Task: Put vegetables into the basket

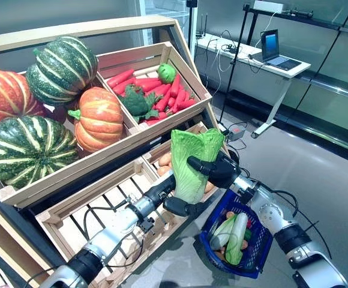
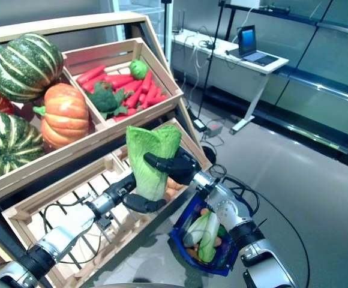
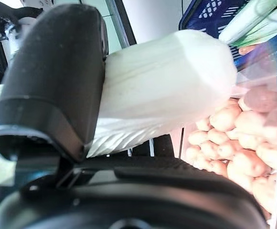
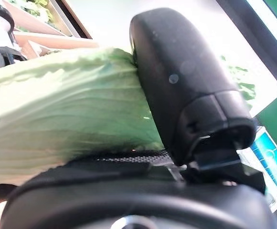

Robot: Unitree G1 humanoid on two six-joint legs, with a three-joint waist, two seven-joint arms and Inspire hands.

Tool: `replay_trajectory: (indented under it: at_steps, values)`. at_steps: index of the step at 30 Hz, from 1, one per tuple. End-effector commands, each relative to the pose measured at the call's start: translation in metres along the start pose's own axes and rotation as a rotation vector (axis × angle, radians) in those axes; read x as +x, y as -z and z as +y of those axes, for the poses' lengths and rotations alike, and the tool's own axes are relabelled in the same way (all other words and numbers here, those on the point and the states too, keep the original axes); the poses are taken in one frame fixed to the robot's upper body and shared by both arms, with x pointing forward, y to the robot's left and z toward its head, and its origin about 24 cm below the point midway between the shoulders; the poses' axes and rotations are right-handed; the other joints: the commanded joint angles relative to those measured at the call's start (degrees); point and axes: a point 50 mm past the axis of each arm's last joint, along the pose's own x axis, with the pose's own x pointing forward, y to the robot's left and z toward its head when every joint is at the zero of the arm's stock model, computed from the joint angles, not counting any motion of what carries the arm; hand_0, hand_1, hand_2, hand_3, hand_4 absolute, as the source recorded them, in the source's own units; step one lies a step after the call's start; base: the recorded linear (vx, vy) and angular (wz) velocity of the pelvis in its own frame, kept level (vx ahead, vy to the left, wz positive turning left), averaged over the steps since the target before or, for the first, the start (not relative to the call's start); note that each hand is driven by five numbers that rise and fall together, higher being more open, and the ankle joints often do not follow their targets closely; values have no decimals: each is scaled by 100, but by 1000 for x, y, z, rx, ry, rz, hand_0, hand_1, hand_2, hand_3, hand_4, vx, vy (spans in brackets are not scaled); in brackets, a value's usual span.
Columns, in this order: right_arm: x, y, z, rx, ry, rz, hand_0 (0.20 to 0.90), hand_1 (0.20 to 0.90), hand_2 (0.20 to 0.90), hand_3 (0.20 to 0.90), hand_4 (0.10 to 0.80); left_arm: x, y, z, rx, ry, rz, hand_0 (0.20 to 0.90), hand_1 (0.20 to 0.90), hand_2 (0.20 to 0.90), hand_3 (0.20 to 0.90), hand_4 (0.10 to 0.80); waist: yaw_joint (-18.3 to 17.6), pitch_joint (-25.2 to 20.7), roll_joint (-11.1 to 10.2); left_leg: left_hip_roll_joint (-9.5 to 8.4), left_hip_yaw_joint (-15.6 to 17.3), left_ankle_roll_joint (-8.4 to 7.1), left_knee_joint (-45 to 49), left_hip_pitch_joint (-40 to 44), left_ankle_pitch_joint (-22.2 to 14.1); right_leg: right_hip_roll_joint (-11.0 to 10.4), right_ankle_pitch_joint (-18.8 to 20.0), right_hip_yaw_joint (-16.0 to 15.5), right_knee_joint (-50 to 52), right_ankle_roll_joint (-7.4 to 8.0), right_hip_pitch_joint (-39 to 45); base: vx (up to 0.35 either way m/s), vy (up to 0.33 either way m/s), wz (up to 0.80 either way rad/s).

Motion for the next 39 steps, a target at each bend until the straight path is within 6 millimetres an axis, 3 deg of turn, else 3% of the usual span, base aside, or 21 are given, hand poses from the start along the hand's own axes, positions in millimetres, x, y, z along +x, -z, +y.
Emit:
replay_trajectory:
  at_steps: [1, 6, 7, 8, 9, 12, 17, 18, 21, 25, 29, 35, 39]
  values:
    - [35, -16, 18, -4, -71, -62, 300, 300, 300, 300, 400, 34, -132, -11, 127, 105, -650, 300, 300, 300, 300, 400, 50, -225, 79, -133, -73, 119, 8, -166, -360, -62, -160, 74, 50, -6, 67, 0, 0, 0]
    - [33, -21, 17, -31, -57, -79, 300, 300, 300, 300, 400, 35, -126, -8, 128, 73, -615, 300, 300, 300, 300, 400, 36, -231, 84, -135, -62, 121, 8, -158, -360, -56, -155, 89, 42, -6, 73, 0, 0, 0]
    - [31, -24, 16, -50, -47, -85, 300, 300, 300, 300, 400, 35, -123, -6, 129, 62, -595, 491, 491, 491, 491, 527, 34, -232, 85, -135, -59, 121, 8, -159, -356, -56, -150, 91, 43, -4, 69, 0, 0, 0]
    - [31, -25, 16, -53, -44, -86, 300, 300, 300, 300, 400, 35, -122, -6, 130, 64, -587, 573, 573, 573, 573, 582, 33, -234, 86, -135, -59, 121, 8, -160, -355, -56, -149, 92, 44, -4, 66, 0, 0, 0]
    - [31, -29, 15, -70, -37, -93, 300, 300, 300, 300, 400, 35, -118, -5, 138, 51, -567, 900, 900, 900, 900, 800, 28, -225, 85, -135, -61, 118, 8, -163, -350, -54, -146, 102, 48, -5, 61, 0, 0, 0]
    - [27, -43, 12, -119, -9, -124, 300, 300, 300, 300, 400, 35, -108, 1, 147, 21, -506, 900, 900, 900, 900, 800, 19, -206, 83, -137, -50, 126, 8, -156, -348, -50, -139, 122, 51, -8, 56, 0, 0, 0]
    - [10, -74, 6, -209, 44, -176, 300, 300, 300, 300, 400, 22, -69, 23, 128, -73, -319, 900, 900, 900, 900, 800, -23, -192, 80, -115, 18, 127, 8, -148, -339, -37, -130, 176, 60, -11, 20, 0, 0, 0]
    - [10, -74, 6, -209, 44, -175, 300, 300, 300, 300, 400, 22, -69, 23, 127, -73, -319, 900, 900, 900, 900, 800, -23, -193, 81, -115, 20, 127, 8, -148, -340, -37, -130, 178, 61, -11, 19, 0, 0, 0]
    - [-4, -86, 1, -261, 82, -188, 300, 300, 300, 300, 400, 8, -42, 35, 160, -130, -202, 900, 900, 900, 900, 800, -45, -166, 77, -101, 67, 134, 8, -144, -322, -25, -132, 210, 71, -16, -1, 0, 0, 0]
    - [-12, -95, -3, -287, 111, -188, 300, 300, 300, 300, 400, 1, -30, 45, 176, -164, -142, 900, 900, 900, 900, 800, -60, -163, 73, -89, 108, 133, 8, -140, -316, -19, -132, 222, 76, -19, -18, -1, -2, -2]
    - [-27, -113, -14, -331, 195, -214, 300, 300, 300, 300, 400, -17, 3, 64, 160, -294, 32, 900, 900, 900, 900, 800, -99, -149, 71, -64, 181, 121, 8, -108, -301, 9, -129, 262, 71, -38, -21, 4, -8, -10]
    - [-42, -123, -23, -363, 285, -258, 300, 300, 300, 300, 400, -37, 44, 67, 96, -412, 230, 900, 900, 900, 900, 800, -137, -139, 80, -49, 229, 95, 8, -81, -289, 15, -126, 283, 64, -33, -15, 3, -5, -3]
    - [-58, -134, -31, -397, 395, -329, 300, 300, 300, 300, 400, -51, 76, 60, -127, -505, 376, 900, 900, 900, 900, 800, -173, -134, 94, -46, 251, 87, 8, -66, -286, 26, -127, 292, 56, -38, -6, 14, -10, -6]
